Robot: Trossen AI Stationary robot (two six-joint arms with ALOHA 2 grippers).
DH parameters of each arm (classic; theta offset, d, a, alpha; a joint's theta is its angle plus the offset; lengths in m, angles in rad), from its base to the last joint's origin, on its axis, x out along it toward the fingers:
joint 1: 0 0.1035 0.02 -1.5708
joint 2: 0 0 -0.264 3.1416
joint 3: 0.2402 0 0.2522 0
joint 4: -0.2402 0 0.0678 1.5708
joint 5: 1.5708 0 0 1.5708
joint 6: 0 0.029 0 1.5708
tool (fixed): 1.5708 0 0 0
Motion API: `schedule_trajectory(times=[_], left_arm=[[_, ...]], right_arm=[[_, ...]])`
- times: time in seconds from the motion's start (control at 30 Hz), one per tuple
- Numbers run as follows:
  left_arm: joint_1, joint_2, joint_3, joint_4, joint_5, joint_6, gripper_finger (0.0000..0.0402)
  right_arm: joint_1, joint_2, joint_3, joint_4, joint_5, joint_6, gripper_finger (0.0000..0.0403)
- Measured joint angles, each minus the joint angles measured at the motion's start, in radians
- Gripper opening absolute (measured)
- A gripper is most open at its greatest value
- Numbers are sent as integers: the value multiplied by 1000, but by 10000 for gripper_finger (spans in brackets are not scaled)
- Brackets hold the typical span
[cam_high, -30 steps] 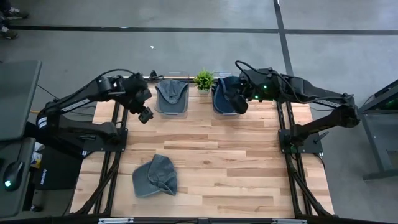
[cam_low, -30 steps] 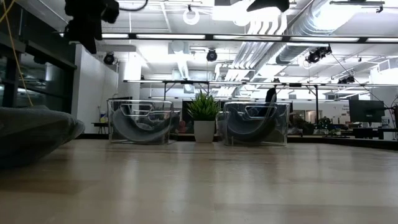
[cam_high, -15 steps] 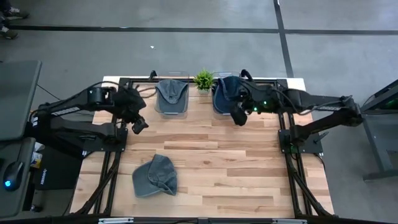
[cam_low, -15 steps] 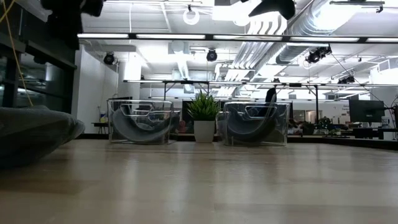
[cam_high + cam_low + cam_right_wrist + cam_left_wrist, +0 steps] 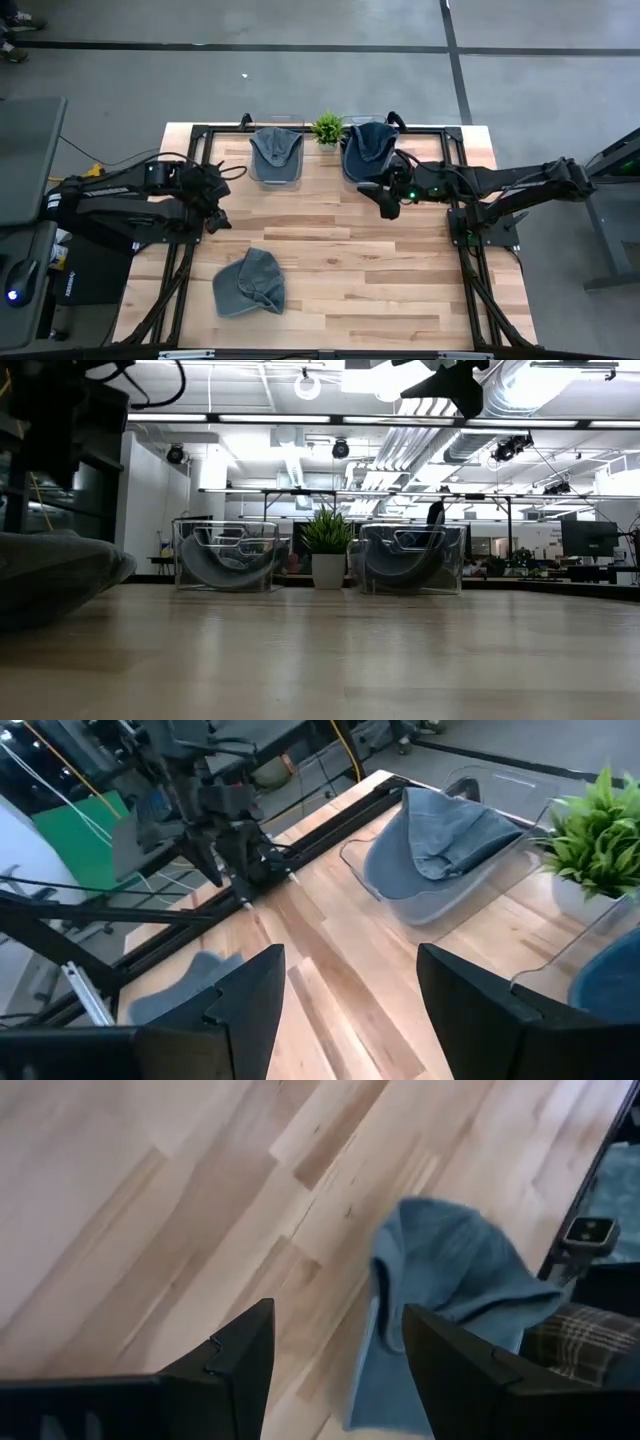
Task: Pick & Place hat
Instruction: Put the gray cap into the left transparent bin
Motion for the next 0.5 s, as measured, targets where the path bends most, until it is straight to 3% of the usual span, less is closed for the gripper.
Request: schedule_trajectory(times=[0.23,0.5], left_arm=[[0,-89,-122,84,108,23,198],[0,-105,-244,214,228,85,198]], right_arm=[[-1,1,-10,15,-49,-8,222],[-1,2,-10,4,-87,-19,222]])
